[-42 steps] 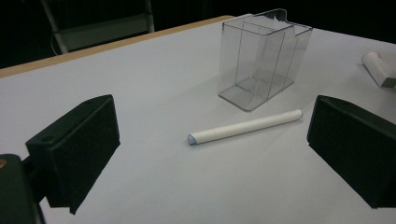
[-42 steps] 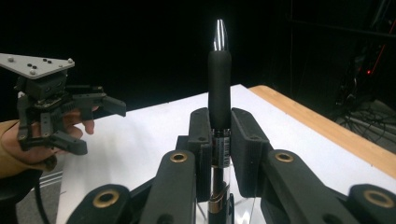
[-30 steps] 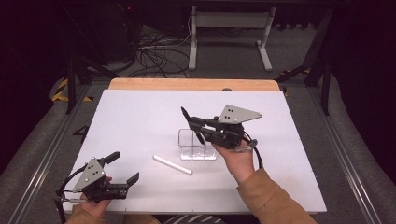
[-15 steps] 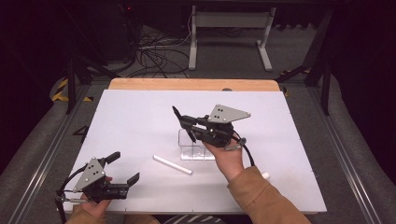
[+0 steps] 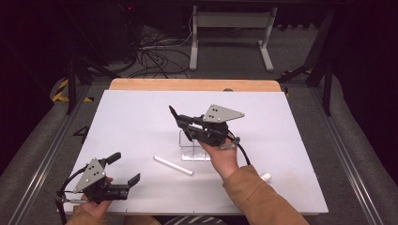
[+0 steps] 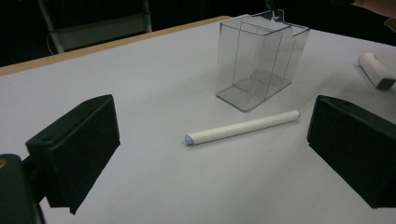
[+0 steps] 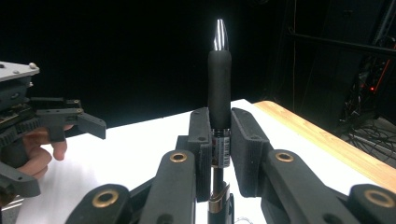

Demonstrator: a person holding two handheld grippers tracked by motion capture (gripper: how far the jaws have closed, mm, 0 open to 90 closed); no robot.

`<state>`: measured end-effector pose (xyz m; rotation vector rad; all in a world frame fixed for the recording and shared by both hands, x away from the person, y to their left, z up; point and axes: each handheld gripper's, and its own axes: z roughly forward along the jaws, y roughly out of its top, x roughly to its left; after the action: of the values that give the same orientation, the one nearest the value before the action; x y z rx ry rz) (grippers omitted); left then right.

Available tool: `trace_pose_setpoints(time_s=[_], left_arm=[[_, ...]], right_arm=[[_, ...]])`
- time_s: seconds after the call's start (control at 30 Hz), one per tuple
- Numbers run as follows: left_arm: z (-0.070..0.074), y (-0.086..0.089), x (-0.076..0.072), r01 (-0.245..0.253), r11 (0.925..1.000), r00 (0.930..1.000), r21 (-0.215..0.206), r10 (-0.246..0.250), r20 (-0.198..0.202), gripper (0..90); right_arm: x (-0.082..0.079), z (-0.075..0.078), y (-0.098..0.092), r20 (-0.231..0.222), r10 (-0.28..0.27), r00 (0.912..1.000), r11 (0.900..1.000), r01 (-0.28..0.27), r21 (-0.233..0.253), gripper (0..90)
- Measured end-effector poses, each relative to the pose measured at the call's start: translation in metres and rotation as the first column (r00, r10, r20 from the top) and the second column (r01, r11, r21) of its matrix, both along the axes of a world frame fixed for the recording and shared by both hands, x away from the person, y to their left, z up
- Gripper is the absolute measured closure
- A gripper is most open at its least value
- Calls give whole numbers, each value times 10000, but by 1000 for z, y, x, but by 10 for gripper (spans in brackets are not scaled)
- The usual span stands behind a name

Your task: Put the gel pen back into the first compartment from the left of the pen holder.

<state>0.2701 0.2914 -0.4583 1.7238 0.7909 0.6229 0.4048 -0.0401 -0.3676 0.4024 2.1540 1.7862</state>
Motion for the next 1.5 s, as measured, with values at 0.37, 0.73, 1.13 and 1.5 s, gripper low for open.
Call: trace_pose_setpoints(time_s=[0.37, 0.73, 1.13, 1.5], left_arm=[[0, 1, 0, 30, 10000, 10000, 67, -30, 30, 32], [0, 0, 0, 33, 10000, 10000, 20, -33, -4, 32], [0, 0, 0, 40, 10000, 10000, 15, -40, -22, 32], [0, 1, 1, 71, 10000, 10000, 45, -71, -3, 32]], right_arm=[[4, -5, 9, -9, -2, 10000, 10000, 2, -52, 791], [8, -12, 7, -450, -87, 9989, 9999, 80, -147, 789], [10, -22, 3, -861, -192, 9961, 9991, 157, -403, 787], [10, -30, -2, -1284, -382, 9910, 9969, 290, -726, 787]])
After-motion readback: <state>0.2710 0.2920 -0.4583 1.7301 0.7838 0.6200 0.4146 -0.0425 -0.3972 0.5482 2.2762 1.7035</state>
